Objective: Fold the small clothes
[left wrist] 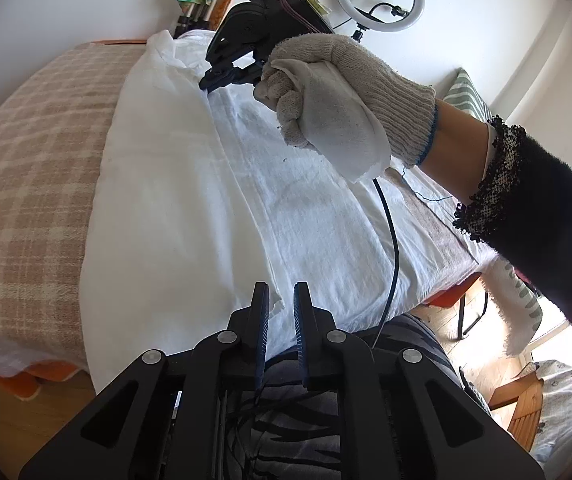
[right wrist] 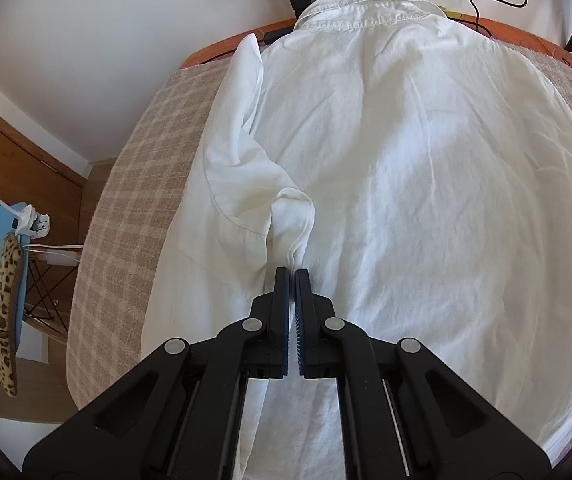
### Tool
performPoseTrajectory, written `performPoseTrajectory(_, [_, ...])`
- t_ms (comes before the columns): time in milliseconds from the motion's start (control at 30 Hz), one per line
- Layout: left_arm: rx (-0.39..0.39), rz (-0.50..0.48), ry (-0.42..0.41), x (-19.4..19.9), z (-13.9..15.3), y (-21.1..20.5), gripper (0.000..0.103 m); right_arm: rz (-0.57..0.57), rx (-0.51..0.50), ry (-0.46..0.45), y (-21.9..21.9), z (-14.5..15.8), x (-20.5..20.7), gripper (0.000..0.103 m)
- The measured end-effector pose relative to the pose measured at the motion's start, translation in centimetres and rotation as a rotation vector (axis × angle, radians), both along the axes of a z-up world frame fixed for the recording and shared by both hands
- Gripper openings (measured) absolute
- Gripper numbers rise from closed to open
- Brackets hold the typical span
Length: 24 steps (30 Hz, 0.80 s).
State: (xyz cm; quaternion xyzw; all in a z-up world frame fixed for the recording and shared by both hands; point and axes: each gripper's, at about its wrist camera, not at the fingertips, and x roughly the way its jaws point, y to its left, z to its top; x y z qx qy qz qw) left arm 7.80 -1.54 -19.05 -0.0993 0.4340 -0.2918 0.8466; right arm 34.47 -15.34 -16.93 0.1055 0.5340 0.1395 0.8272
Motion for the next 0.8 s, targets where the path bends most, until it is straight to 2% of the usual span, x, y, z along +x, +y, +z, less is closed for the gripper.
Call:
performPoseTrajectory(133, [0.010, 0.028, -0.039, -1.3, 1.8, 1.4, 0.011, -0.012, -0.038, -0.034, -0.7, 0.6, -0.6, 0.004])
performPoseTrajectory(233, [0.018, 0.063, -0.064, -2.0, 3.2, 3.1, 0.011, -0.010, 0.016, -0.054, -2.2, 1.9, -1.3, 0.005])
performPoseTrajectory(333, [0.032, 0.096, -0.100, -2.5, 4.7, 4.3, 0.011, -0.011, 0.017, -0.122, -3.9, 4.2, -2.9, 0.025])
performPoseTrajectory(367, [0.033, 0.110, -0.112, -2.7, 5.2, 4.6, 0.011, -0.011, 0.016, -0.145, -4.7, 5.0, -3.6, 0.036])
performPoseTrajectory(400, [0.030, 0.123, -0.123, -2.8, 5.7, 4.9, 0.011, -0.009, 0.019, -0.169, -5.4, 5.8, -4.4, 0.043])
performPoseTrajectory(600, [0.028, 0.159, -0.178, -2.9, 8.3, 4.9, 0.013, -0.042, 0.045, -0.235, -11.1, 9.4, -9.2, 0.045])
performPoseTrajectory(667, [0.017, 0.158, -0.190, -2.9, 9.1, 4.5, 0.019, -0.069, 0.057, -0.245, -13.5, 10.0, -10.8, 0.045])
performPoseTrajectory(733, [0.002, 0.160, -0.201, -2.9, 9.9, 4.1, 0.041, -0.104, 0.052, -0.252, -16.1, 10.4, -12.4, 0.045])
performPoseTrajectory(800, [-0.017, 0.158, -0.213, -3.0, 10.5, 3.5, 0.051, -0.138, 0.039, -0.254, -18.7, 10.5, -14.1, 0.045])
